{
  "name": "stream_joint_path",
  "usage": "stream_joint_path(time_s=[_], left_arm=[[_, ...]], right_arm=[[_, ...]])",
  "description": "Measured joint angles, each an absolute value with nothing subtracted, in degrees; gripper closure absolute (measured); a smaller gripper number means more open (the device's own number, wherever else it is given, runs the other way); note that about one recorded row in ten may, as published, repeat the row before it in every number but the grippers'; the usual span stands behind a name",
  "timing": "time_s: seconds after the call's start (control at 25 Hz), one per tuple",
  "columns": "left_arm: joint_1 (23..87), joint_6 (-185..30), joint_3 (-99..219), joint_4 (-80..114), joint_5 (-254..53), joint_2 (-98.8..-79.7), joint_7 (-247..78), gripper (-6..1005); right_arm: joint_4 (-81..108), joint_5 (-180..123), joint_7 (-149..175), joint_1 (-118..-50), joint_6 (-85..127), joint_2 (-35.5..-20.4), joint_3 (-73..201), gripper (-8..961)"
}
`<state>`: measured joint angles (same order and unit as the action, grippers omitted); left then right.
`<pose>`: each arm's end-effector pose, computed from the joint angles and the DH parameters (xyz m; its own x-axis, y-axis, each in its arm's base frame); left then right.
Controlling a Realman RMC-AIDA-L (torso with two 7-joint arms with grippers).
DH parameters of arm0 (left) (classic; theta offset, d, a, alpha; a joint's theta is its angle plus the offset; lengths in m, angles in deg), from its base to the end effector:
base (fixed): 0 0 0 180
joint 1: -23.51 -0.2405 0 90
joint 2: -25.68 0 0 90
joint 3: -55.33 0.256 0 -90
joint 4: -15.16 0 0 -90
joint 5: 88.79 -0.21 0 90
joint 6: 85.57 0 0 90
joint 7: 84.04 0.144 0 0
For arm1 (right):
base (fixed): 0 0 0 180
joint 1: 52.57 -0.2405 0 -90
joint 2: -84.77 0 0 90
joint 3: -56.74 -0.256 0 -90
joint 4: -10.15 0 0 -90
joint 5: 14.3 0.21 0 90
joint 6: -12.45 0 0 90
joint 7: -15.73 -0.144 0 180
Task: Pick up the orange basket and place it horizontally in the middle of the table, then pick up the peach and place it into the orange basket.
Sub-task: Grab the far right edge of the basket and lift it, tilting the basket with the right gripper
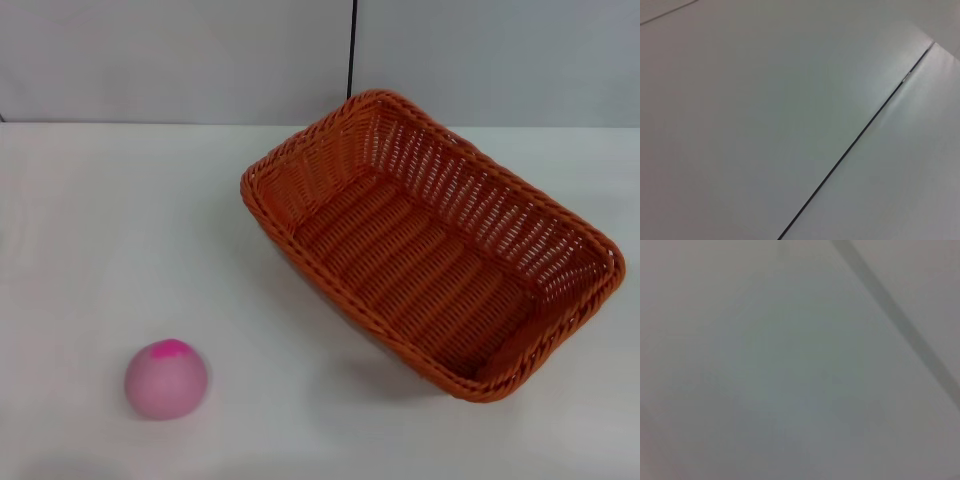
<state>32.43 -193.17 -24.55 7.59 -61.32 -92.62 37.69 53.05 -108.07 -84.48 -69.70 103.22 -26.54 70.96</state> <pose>-0.3462 0.2078 0.0813 -0.0642 -0.4615 0.8848 0.9329 -0.3427 -0.1111 0.3517 0.2888 0.1785 0.2824 -0.1969 -0.9389 -0.8916 -0.4151 -0.1811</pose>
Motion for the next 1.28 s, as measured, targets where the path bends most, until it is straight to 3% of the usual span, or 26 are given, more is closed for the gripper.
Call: stream_joint_path(time_s=[0.2, 0.44, 0.6, 0.84, 1.12, 1.28], left_arm=[[32.2, -193.3, -24.6, 7.6, -61.3, -92.61, 37.7, 362], [32.2, -193.2, -24.7, 7.6, -61.3, -92.62, 37.0, 361], [32.2, -192.9, -24.8, 7.6, -61.3, -92.62, 37.0, 361], [32.5, -192.6, -24.8, 7.7, -61.2, -92.62, 36.9, 362], [32.5, -192.6, -24.8, 7.8, -61.3, -92.67, 37.0, 362], [32.2, -192.6, -24.7, 8.1, -61.2, -92.69, 37.0, 361]], right_arm=[[68.4, -125.3, -98.6, -76.0, 110.8, -23.27, 72.4, 194], [75.0, -148.2, -107.4, -88.9, 123.4, -19.27, 76.0, 194], [75.2, -153.5, -109.1, -92.5, 125.1, -18.82, 81.8, 195], [74.4, -158.1, -112.3, -95.5, 123.4, -19.71, 94.2, 196], [72.5, -160.3, -112.9, -96.2, 119.0, -23.01, 100.2, 197], [69.1, -160.7, -112.2, -96.3, 116.2, -23.95, 101.4, 198]])
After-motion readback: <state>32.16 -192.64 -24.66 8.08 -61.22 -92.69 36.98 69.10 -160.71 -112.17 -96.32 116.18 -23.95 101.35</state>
